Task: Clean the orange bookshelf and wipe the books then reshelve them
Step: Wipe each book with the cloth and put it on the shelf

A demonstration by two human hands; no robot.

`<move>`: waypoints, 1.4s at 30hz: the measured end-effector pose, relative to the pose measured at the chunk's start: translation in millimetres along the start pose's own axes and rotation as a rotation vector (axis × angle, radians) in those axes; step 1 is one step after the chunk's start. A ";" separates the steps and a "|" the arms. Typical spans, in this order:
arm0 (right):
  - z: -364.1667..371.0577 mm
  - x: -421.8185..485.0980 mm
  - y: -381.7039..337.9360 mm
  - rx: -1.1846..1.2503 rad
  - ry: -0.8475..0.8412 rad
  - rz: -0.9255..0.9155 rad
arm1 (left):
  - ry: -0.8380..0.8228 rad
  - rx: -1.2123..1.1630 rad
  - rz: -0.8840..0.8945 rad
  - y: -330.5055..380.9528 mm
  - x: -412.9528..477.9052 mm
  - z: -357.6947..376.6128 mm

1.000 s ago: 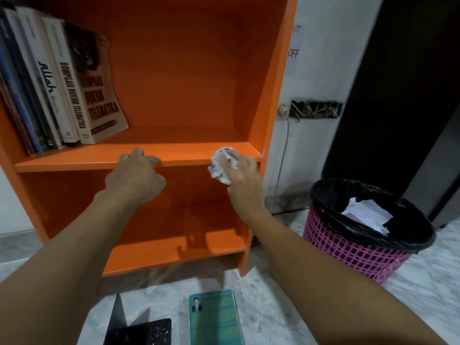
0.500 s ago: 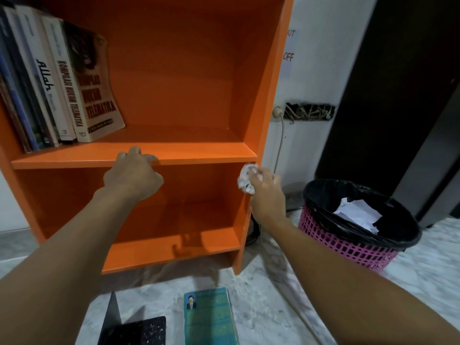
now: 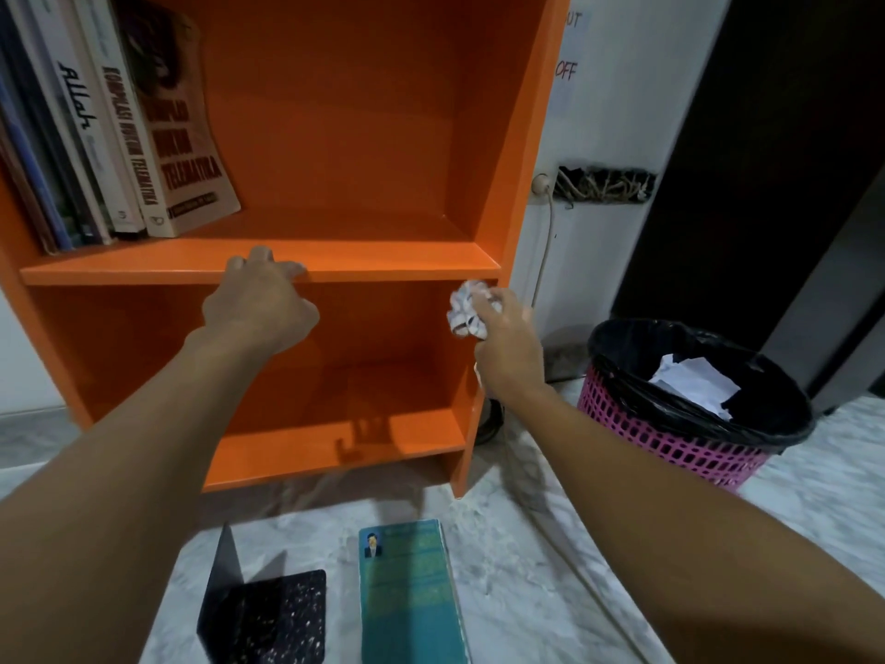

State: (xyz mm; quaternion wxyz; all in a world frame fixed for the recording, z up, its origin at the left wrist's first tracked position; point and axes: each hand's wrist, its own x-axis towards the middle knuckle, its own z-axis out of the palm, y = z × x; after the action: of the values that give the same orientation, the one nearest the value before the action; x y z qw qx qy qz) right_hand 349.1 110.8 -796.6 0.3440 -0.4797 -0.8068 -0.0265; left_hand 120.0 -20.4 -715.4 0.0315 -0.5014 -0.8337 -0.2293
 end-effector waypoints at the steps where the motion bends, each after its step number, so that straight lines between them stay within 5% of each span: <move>1: 4.2 -9.3 3.2 0.006 -0.074 -0.018 | 0.015 0.000 0.011 -0.4 -1.1 1.6; 4: 22.4 -37.0 16.2 -0.023 -0.198 -0.103 | 0.087 -0.011 0.060 -3.3 -7.6 9.6; 10: 53.2 -42.6 40.4 -0.419 -0.098 -0.258 | 0.216 0.071 0.110 -8.6 -16.1 34.9; 15: 91.5 -54.8 59.5 -0.468 -0.146 -0.272 | 0.332 0.085 0.108 -6.7 -6.5 47.5; 20: 146.9 -113.2 70.0 -0.325 -0.456 -0.110 | 0.386 0.097 0.037 3.7 -5.3 73.6; 27: 152.8 -100.0 52.8 -0.120 -0.283 0.020 | 0.436 0.074 0.067 -0.3 -4.7 84.4; 32: 169.3 -122.5 53.9 0.207 -0.503 0.334 | 0.449 0.000 0.119 -0.2 -26.1 101.8; 35: 167.7 -147.5 39.1 0.454 -0.554 0.247 | 0.328 -0.183 0.075 -6.0 -52.0 134.7; 39: 167.1 -190.1 25.9 0.524 -0.587 0.200 | -0.215 -0.462 -0.211 -24.6 -111.4 192.5; 42: 171.6 -212.2 24.9 0.503 -0.569 0.213 | -0.494 -0.430 -0.407 -44.6 -166.5 238.8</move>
State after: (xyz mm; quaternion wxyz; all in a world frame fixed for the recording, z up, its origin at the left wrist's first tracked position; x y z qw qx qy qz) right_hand 342.3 27.8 -1057.7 0.2143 -0.4497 -0.7968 0.3420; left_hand 206.9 -75.9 -991.3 -0.3223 -0.3608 -0.8316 -0.2727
